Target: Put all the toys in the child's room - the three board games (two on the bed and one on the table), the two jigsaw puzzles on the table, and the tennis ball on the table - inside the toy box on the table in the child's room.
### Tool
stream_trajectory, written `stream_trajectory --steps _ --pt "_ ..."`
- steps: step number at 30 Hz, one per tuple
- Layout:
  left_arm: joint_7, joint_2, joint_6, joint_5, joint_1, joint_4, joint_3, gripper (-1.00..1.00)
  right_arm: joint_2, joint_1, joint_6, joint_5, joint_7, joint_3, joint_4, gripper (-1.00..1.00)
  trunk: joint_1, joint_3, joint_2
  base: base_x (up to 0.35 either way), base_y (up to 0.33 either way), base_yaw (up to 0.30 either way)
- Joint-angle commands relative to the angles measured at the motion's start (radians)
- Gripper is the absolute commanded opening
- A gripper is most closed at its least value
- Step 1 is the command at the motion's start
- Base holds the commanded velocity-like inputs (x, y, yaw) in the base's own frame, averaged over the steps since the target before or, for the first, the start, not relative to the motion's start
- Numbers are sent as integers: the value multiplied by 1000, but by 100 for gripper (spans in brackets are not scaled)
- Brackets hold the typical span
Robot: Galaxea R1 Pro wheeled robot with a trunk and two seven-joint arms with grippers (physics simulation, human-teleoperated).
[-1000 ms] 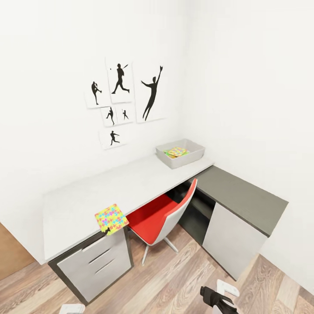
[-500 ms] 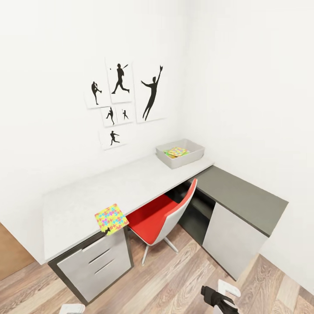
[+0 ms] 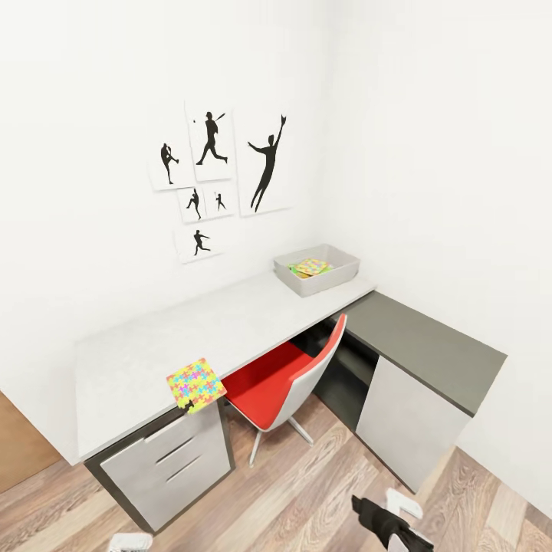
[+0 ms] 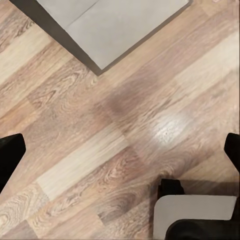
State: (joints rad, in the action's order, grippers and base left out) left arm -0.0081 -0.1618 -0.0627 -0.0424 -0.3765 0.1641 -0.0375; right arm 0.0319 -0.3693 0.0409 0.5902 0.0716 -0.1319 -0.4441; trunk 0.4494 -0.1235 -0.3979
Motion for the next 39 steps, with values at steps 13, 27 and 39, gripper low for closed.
stream_trajectory --steps 13,27,39 --pt "-711 -79 355 -182 -53 114 119 100 8 0 17 8 -21 42 2 100 1 -2 -2 0 0 0" --pt "-939 -83 518 -452 -64 273 310 100 8 0 17 8 -27 43 6 100 1 -2 -2 0 0 0" --pt "-985 -136 696 -504 -64 430 338 100 8 0 16 8 -51 43 4 100 1 -2 -2 0 0 0"
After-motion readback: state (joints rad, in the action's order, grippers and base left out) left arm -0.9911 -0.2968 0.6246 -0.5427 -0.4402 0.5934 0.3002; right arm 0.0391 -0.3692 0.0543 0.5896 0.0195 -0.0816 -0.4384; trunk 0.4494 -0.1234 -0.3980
